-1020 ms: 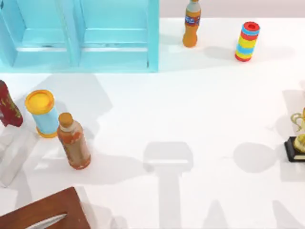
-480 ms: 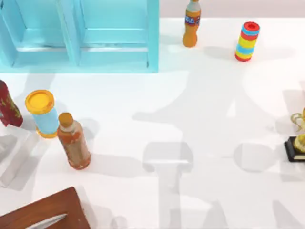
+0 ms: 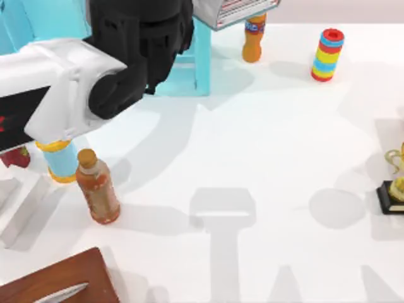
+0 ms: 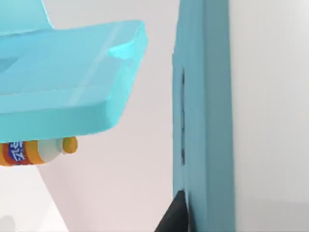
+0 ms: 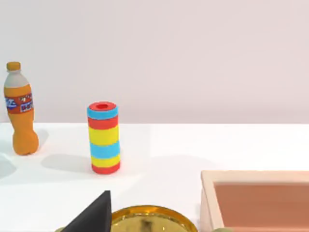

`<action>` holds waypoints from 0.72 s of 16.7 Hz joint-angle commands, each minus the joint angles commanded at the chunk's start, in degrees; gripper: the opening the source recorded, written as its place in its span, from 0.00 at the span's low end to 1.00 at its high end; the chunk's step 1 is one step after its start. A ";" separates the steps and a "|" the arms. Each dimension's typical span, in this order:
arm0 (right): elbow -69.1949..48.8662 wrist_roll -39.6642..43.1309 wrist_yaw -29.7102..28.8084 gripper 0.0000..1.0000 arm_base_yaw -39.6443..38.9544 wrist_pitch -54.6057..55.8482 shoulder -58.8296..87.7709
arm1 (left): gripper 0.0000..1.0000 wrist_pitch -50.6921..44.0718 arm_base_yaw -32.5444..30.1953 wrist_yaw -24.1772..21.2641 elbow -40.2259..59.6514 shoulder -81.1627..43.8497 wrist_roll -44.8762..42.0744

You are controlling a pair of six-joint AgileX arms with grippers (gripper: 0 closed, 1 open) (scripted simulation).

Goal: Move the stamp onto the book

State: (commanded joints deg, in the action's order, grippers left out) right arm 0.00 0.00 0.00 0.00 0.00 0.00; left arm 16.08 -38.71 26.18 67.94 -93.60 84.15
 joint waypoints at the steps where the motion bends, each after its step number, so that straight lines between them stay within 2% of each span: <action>1: 0.00 0.00 0.00 1.00 0.00 0.00 0.00 | 0.00 -1.01 -4.20 4.70 0.31 -1.78 5.53; 4: 0.00 0.00 0.00 1.00 0.00 0.00 0.00 | 0.00 -4.23 -15.01 18.09 0.55 -7.77 20.78; 7: 0.00 0.00 0.00 1.00 0.00 0.00 0.00 | 0.00 -7.36 -22.94 29.66 0.02 -14.15 33.38; 10: 0.00 0.00 0.00 1.00 0.00 0.00 0.00 | 0.00 -9.79 -27.86 38.16 -0.75 -19.55 42.18; 12: 0.00 0.00 0.00 1.00 0.00 0.00 0.00 | 0.00 -10.78 -29.55 41.55 -1.14 -21.88 45.56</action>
State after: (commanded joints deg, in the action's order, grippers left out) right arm 0.00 0.00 0.00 0.00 0.00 0.00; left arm 5.29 -68.26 67.73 66.80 -115.47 129.71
